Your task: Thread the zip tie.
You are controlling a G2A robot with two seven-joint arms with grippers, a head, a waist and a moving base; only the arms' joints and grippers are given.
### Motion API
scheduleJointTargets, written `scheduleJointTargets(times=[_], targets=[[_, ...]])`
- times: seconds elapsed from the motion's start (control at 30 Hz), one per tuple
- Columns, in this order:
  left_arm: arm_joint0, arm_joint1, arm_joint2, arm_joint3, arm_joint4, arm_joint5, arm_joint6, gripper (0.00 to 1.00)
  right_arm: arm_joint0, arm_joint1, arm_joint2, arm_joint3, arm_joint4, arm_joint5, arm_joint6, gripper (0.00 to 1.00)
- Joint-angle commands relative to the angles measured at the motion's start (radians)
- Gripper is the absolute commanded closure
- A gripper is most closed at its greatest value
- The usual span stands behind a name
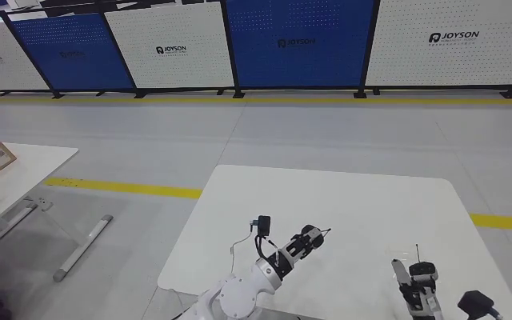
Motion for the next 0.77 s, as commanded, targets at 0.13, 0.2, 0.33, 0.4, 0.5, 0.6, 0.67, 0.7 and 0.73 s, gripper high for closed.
scheduleJointTargets(times=[0.13,0.2,0.33,0.4,0.5,0.6,0.67,0.7,0.73], targets=[[-0.018,-0.010,-0.002,0.054,-0.024,-0.003,0.086,1.00,-0.043,0.010,0.063,-0.015,0.110,0.000,-0.031,0.00],[-0.016,-0.015,-0.001,0.066,-0.038,-0.011,0.131,1.00,-0.049,0.012,0.080,-0.013,0.142,0.000,-0.037,0.00],[-0.018,-0.025,-0.018,0.109,-0.068,-0.020,0.251,1.00,-0.063,0.015,0.103,-0.010,0.200,0.000,-0.062,0.00],[-0.018,-0.028,-0.015,0.119,-0.065,-0.037,0.275,1.00,-0.063,0.015,0.103,-0.010,0.200,0.000,-0.062,0.00],[-0.018,-0.028,-0.015,0.119,-0.065,-0.037,0.275,1.00,-0.063,0.015,0.103,-0.010,0.200,0.000,-0.062,0.00],[-0.018,-0.028,-0.015,0.119,-0.065,-0.037,0.275,1.00,-0.063,0.015,0.103,-0.010,0.200,0.000,-0.062,0.00],[-0.018,-0.028,-0.015,0.119,-0.065,-0.037,0.275,1.00,-0.063,0.015,0.103,-0.010,0.200,0.000,-0.062,0.00],[-0.018,-0.028,-0.015,0.119,-0.065,-0.037,0.275,1.00,-0.063,0.015,0.103,-0.010,0.200,0.000,-0.062,0.00],[-0.018,-0.028,-0.015,0.119,-0.065,-0.037,0.275,1.00,-0.063,0.015,0.103,-0.010,0.200,0.000,-0.062,0.00]])
